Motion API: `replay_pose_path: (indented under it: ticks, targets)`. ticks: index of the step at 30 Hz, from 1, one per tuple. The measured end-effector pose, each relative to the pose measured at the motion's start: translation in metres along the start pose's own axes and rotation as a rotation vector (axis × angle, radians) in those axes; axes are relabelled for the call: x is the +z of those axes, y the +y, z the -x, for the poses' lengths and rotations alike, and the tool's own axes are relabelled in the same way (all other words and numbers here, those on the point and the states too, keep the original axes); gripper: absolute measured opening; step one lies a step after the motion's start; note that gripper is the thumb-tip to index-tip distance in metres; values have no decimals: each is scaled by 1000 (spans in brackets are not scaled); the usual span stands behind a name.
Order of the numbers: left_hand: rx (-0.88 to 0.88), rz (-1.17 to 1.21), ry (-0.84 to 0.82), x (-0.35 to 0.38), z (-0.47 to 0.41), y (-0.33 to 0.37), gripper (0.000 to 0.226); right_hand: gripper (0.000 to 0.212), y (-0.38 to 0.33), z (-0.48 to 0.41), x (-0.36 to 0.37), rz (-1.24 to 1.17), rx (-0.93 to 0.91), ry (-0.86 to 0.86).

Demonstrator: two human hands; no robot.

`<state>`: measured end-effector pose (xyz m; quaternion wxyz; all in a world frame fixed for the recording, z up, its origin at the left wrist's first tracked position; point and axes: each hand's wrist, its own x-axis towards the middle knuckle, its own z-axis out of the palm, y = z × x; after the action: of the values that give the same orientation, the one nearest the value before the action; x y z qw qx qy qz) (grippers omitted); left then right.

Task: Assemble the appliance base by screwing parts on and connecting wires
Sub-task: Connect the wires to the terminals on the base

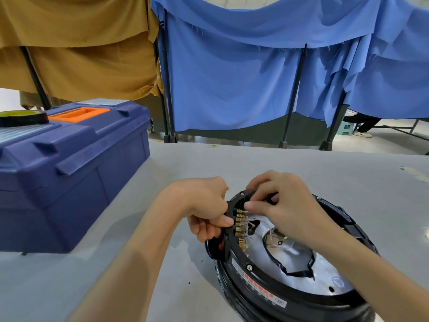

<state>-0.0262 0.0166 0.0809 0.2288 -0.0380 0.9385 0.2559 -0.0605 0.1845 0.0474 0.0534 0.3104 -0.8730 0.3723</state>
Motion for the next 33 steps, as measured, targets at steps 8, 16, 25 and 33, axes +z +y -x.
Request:
replay_pose_path:
  ticks: [8, 16, 25, 33]
  targets:
    - [24, -3, -2, 0, -1, -1, 36, 20, -5, -2, 10, 201, 2, -132]
    - [67, -10, -20, -2, -8, -5, 32, 28, -10, -8, 21, 208, -51, -116]
    - [7, 67, 444, -21, -23, -61, 12, 25, 9, -14, -9, 147, 20, 70]
    - [243, -94, 561, 42, -96, -73, 35, 43, 17, -16, -5, 184, 56, -104]
